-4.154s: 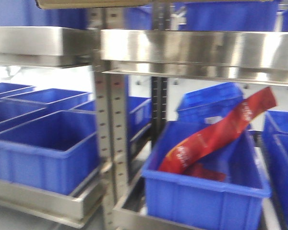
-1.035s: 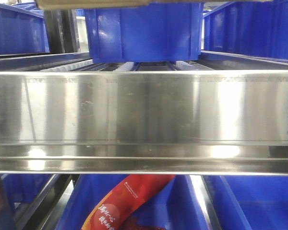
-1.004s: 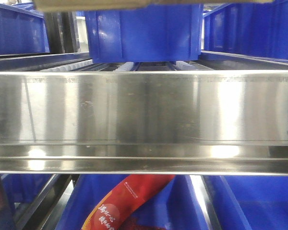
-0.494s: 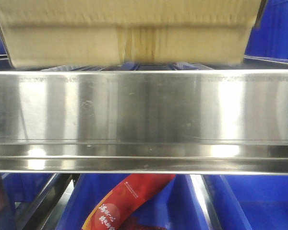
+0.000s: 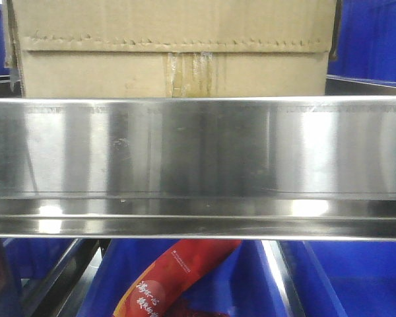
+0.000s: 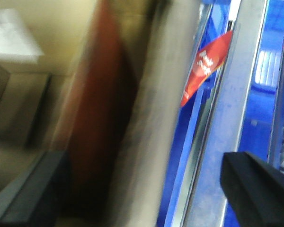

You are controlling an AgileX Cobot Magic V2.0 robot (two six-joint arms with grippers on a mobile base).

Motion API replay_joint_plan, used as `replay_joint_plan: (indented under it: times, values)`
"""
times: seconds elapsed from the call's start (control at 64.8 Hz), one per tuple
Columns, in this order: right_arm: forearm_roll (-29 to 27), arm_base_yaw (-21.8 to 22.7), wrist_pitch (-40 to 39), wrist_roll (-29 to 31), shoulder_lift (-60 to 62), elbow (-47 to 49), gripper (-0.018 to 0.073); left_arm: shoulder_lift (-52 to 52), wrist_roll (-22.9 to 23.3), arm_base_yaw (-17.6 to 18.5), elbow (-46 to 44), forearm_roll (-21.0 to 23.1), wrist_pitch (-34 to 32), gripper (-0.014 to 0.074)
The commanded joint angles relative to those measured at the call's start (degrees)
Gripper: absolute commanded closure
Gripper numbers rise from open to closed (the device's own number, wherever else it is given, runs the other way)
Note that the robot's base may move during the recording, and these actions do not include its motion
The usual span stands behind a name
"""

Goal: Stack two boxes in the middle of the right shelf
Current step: 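Lower the held boxes onto the middle steel shelf, then open both grippers to release the plain box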

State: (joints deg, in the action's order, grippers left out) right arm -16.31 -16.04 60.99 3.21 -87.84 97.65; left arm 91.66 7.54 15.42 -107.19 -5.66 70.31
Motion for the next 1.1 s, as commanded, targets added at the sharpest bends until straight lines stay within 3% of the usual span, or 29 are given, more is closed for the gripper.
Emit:
replay_joint_plan:
  times: [0.0,0.077,0.185,0.293,0.371,0.479,0.757,1.081]
  values:
    - [0.2,0.4,-0.6,0.3,2.3,0.6,0.0052,-2.9,-0.2,-0.4,-0.7,0.1,-0.3,0.0168]
    - [0.2,0.4,-1.1,0.3,4.0,0.6,0.0122,-5.0,-0.2,-0.4,-0.7,0.1,-0.3,0.0244]
    - [0.4,0.4,-1.7,0.3,7.8,0.5,0.0312,-9.3,-0.2,-0.4,-0.4,0.1,-0.3,0.0359]
    - [2.9,0.4,-2.3,1.0,12.3,-0.9,0.0539,-14.5,-0.2,-0.4,3.4,0.1,-0.4,0.0476]
    - [6.1,0.4,-4.1,1.1,17.1,-4.3,0.0728,-20.7,-0.2,-0.4,10.7,0.1,-4.9,0.0583]
    - [7.9,0.4,-7.2,1.2,23.6,-10.5,0.0713,-28.7,-0.2,-0.4,20.4,0.1,-12.9,0.0709]
    - [8.0,0.4,-20.6,5.2,41.4,-33.2,0.0713,-49.4,-0.2,-0.4,46.4,0.1,-33.0,0.0708]
    - [8.0,0.4,-33.8,5.8,63.4,-61.8,0.0713,-69.9,-0.2,-0.4,69.1,0.1,-42.5,0.0708]
